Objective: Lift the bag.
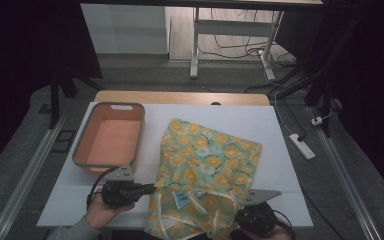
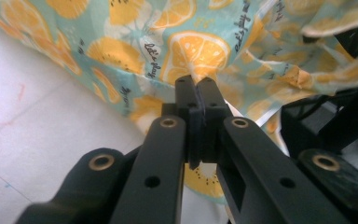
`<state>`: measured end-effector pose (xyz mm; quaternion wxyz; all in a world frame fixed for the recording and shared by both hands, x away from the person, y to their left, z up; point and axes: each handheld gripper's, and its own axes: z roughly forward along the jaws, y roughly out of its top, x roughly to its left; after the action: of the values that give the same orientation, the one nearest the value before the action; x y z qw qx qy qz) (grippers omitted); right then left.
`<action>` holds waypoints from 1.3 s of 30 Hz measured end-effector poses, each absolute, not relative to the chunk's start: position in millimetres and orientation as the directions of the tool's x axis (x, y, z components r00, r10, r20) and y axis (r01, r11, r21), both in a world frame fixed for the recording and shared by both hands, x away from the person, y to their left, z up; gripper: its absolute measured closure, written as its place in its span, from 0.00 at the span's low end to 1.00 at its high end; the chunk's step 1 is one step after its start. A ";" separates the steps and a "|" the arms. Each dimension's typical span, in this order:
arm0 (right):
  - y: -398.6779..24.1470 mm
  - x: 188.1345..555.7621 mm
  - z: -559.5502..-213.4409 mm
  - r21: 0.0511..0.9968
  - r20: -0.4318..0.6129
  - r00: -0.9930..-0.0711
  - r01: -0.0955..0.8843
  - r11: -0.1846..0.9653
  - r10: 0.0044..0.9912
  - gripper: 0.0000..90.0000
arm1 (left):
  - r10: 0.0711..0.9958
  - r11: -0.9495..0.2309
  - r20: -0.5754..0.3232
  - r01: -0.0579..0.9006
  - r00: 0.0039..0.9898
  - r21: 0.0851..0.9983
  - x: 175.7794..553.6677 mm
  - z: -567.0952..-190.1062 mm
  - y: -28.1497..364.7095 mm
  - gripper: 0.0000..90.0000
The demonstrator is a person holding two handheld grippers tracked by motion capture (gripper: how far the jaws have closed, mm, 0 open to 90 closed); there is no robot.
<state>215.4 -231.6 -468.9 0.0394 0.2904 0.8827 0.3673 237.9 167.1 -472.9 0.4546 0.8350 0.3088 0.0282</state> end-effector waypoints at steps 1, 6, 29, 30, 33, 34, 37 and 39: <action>-234.7 214.2 -460.4 0.697 0.127 -0.832 0.462 0.548 0.539 0.99 | 0.537 -0.383 -0.242 0.489 0.808 0.784 237.0 -469.7 170.0 1.00; -247.1 213.4 -427.5 0.779 0.085 -0.830 0.400 0.484 0.551 1.00 | 0.532 -0.315 -0.259 0.472 0.806 0.823 234.3 -452.2 183.9 1.00; -258.7 290.5 -308.1 0.953 0.010 -0.780 0.197 0.230 0.626 1.00 | 0.555 -0.155 -0.152 0.281 0.818 0.947 247.6 -351.3 204.3 1.00; -260.8 294.3 -301.9 0.959 0.018 -0.774 0.193 0.209 0.633 1.00 | 0.558 -0.149 -0.146 0.271 0.817 0.951 248.3 -345.9 205.3 1.00; -265.6 306.4 -284.0 0.967 -0.014 -0.753 0.157 0.200 0.657 1.00 | 0.571 -0.130 -0.123 0.238 0.812 0.962 251.4 -327.3 207.4 1.00; -267.3 310.9 -278.5 0.969 -0.013 -0.746 0.155 0.192 0.666 1.00 | 0.578 -0.130 -0.111 0.226 0.809 0.965 253.2 -321.0 207.2 1.00; -269.6 325.6 -267.8 0.971 -0.033 -0.720 0.141 0.192 0.694 1.00 | 0.590 -0.112 -0.097 0.200 0.802 0.973 261.7 -306.1 206.5 1.00; -271.3 336.7 -266.1 0.972 -0.029 -0.701 0.148 0.185 0.713 1.00 | 0.596 -0.108 -0.102 0.206 0.797 0.973 273.7 -300.3 204.1 1.00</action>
<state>336.7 -271.3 -266.1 0.2495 0.2954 0.7281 0.5661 273.7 204.1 -300.3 0.6081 0.7270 0.2757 0.1604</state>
